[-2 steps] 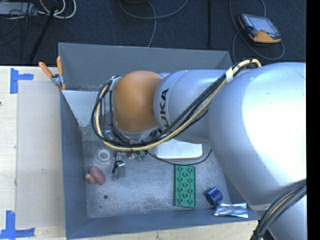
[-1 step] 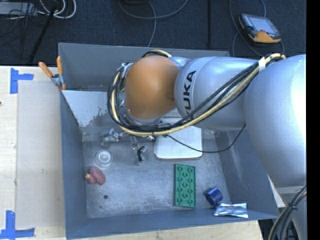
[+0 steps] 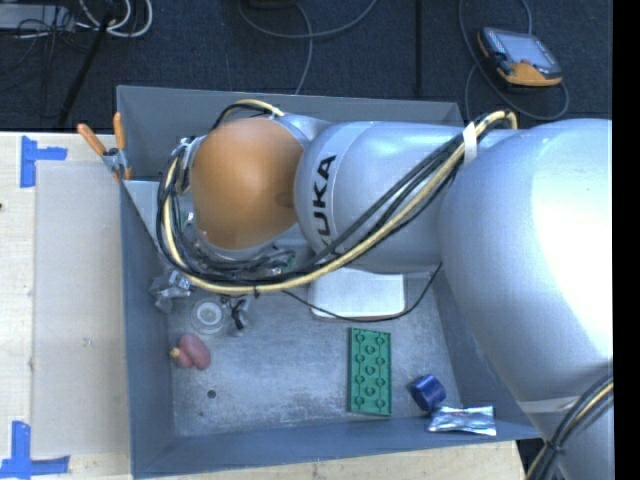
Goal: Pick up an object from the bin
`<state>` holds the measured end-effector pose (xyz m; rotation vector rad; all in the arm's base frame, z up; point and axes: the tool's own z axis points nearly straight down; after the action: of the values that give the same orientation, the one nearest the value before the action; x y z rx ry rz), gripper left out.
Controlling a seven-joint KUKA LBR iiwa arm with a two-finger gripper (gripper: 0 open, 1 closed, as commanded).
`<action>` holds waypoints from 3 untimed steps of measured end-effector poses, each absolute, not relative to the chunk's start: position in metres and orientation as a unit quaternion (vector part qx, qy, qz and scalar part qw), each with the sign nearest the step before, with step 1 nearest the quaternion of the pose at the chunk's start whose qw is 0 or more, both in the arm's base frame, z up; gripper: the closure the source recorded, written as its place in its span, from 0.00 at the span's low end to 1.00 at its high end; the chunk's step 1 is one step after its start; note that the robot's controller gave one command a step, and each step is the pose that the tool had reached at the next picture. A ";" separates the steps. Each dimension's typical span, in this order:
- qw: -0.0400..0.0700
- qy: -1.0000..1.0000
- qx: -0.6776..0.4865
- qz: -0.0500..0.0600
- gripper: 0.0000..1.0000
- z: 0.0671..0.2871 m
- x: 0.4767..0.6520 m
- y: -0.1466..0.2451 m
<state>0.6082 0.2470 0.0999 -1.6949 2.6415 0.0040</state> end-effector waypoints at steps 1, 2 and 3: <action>0.000 0.790 -0.613 0.000 0.00 0.069 0.621 0.242; 0.000 0.812 -0.583 0.000 0.00 0.070 0.623 0.198; 0.001 0.813 -0.583 0.001 1.00 0.070 0.623 0.200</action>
Offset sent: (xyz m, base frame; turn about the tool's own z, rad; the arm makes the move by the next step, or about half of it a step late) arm 0.0129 -0.0041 -0.0299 -0.1832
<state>0.6228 0.1998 0.0703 -1.8286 2.5516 0.0040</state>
